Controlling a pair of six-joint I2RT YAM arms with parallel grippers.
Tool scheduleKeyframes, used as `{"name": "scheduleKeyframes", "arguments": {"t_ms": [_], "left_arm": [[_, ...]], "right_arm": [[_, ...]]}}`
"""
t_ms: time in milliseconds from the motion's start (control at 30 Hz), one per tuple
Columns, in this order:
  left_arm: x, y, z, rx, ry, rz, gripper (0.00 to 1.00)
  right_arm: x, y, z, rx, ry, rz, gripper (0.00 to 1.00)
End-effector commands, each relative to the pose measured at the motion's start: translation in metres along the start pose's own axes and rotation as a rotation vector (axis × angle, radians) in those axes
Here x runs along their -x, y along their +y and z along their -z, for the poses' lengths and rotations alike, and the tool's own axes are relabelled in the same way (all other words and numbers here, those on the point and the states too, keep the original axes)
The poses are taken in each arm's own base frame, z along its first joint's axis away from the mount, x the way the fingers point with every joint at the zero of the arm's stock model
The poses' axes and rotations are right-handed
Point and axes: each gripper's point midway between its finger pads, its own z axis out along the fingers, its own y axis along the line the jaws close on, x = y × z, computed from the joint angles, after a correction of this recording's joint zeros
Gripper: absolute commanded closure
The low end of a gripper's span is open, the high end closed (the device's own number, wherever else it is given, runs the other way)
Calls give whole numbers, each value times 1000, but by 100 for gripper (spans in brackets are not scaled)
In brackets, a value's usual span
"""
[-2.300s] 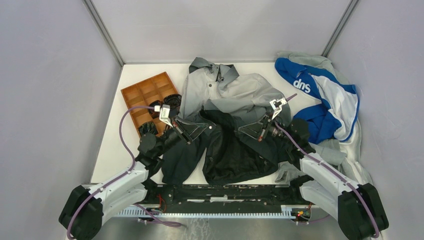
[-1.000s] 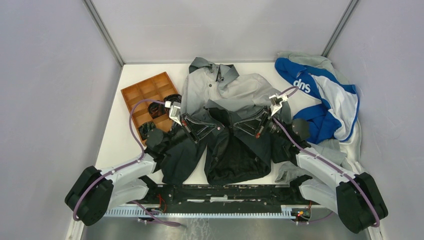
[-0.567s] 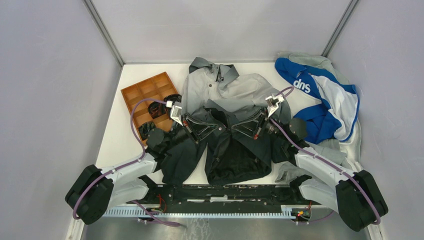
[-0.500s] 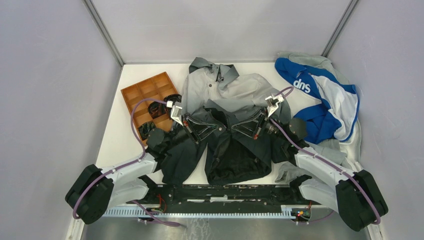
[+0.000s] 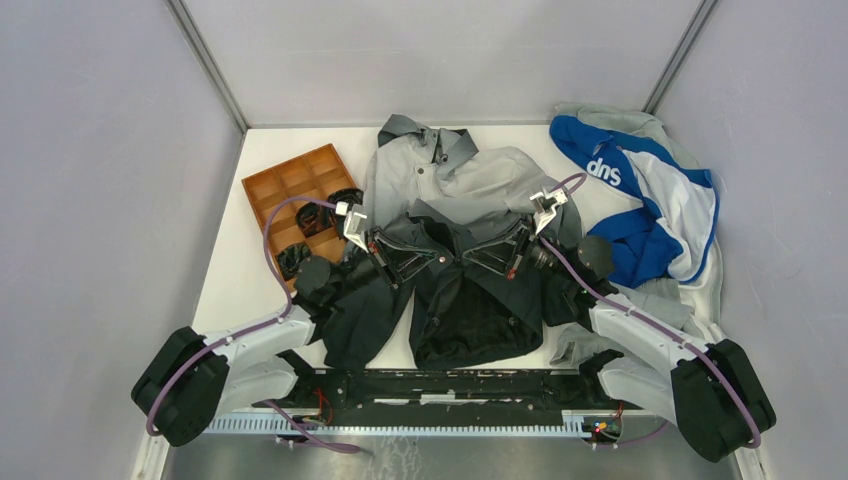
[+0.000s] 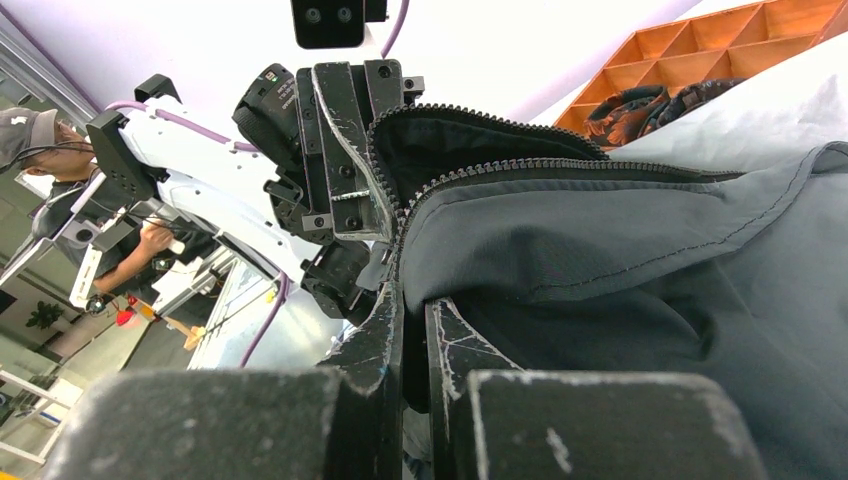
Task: Zip up the jacket
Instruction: Insert the zipper into the jacket.
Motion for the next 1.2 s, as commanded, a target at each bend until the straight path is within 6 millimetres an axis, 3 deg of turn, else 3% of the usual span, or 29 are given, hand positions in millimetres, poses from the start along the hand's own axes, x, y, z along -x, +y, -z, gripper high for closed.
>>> {"name": "scheduleKeyframes", "arguments": {"t_ms": [0,1167], "left_arm": [[22,-19,-7,-71,-63,-99,98],[20,-21,-4,-73,-49,-109,98]], "right_arm": [[20,22,-6,77,-35,71,100],[25,26,-8,85,-40,40,100]]}}
